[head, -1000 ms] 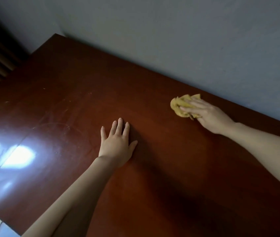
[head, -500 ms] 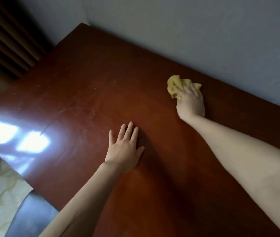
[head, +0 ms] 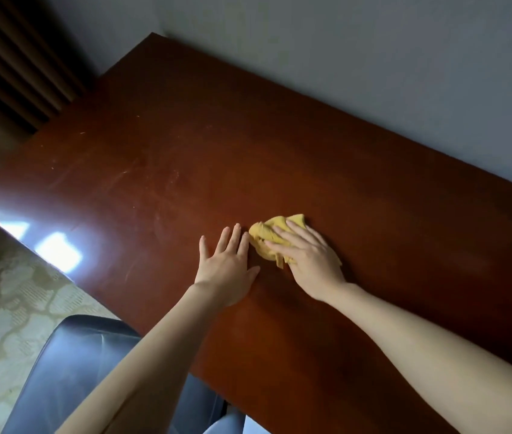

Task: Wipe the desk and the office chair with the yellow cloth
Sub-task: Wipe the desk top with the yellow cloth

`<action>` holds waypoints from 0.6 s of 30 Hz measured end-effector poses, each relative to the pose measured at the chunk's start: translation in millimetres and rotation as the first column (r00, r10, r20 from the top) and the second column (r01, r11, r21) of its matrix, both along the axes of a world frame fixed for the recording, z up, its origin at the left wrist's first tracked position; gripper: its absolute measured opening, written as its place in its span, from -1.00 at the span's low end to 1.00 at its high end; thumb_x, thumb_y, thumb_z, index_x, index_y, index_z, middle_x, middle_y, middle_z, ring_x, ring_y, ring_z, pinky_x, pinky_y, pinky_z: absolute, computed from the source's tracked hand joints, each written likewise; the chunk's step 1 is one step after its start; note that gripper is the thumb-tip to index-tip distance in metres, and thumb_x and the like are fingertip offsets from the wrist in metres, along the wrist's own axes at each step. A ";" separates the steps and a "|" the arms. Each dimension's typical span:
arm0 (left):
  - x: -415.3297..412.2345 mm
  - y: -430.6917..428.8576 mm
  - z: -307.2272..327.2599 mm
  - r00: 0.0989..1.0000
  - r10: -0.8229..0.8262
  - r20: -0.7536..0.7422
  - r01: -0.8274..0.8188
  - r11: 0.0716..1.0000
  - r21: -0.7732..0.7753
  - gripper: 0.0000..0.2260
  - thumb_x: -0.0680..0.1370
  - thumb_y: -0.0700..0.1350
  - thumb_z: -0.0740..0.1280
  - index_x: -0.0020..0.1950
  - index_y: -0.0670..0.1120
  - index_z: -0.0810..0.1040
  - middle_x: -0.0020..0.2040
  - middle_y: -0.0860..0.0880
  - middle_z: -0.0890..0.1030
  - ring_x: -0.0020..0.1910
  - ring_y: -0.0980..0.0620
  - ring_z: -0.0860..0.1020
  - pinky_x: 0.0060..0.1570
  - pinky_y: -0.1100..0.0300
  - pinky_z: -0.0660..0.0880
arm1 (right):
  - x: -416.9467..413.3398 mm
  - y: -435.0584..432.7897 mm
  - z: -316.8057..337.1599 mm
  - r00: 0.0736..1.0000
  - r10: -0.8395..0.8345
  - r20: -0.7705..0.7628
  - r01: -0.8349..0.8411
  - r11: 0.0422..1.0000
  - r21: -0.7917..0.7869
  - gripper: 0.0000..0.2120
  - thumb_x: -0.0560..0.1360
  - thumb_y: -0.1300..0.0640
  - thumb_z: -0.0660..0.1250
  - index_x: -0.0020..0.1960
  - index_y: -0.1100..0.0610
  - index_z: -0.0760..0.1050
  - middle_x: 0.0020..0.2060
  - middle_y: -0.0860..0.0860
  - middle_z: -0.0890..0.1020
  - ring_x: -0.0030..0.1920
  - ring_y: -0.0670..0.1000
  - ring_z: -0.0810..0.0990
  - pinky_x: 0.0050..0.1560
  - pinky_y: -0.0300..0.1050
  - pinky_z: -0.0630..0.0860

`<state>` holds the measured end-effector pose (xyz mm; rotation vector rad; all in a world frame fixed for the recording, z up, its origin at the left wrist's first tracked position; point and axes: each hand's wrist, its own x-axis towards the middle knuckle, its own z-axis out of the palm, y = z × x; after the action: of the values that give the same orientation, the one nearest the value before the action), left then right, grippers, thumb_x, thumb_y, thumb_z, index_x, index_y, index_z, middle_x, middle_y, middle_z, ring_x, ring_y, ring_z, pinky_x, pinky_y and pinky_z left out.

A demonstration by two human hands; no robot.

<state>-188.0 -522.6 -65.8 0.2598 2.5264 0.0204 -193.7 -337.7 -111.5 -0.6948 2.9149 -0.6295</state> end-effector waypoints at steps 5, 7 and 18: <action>7.4 2.9 -2.9 0.998 -0.019 0.064 0.022 0.999 -0.045 -0.36 0.63 0.21 -0.06 0.56 -0.07 -0.26 0.56 -0.03 -0.29 0.54 -0.06 -0.23 0.43 -0.25 -0.17 | 38.9 39.4 5.1 0.984 0.174 0.033 -0.173 0.984 -0.042 -0.51 0.46 0.40 0.24 0.29 -0.01 0.51 0.38 -0.02 0.42 0.46 0.00 0.20 0.45 -0.02 0.10; 8.3 2.3 -4.2 0.998 -0.030 0.047 0.032 0.998 -0.052 -0.36 0.63 0.20 -0.04 0.55 -0.07 -0.26 0.56 -0.04 -0.29 0.54 -0.06 -0.23 0.44 -0.25 -0.16 | 43.4 62.3 8.1 0.966 0.251 0.061 -0.251 0.968 -0.019 -0.46 0.42 0.44 0.26 0.29 0.00 0.51 0.38 -0.02 0.40 0.46 -0.01 0.17 0.44 -0.01 0.11; 14.0 -1.1 -17.9 0.998 -0.004 -0.056 0.005 1.000 0.021 -0.38 0.64 0.18 -0.02 0.56 -0.04 -0.23 0.56 -0.01 -0.26 0.54 -0.03 -0.22 0.46 -0.16 -0.12 | -15.2 135.1 23.6 0.983 0.094 0.157 -0.110 0.989 0.095 -0.38 0.43 0.52 0.21 0.36 0.01 0.44 0.41 -0.10 0.28 0.48 -0.03 0.15 0.46 -0.20 0.05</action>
<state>-174.0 -523.7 -83.7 0.2777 2.5825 0.0388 -208.8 -202.6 -87.9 -0.7437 2.7292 -0.4939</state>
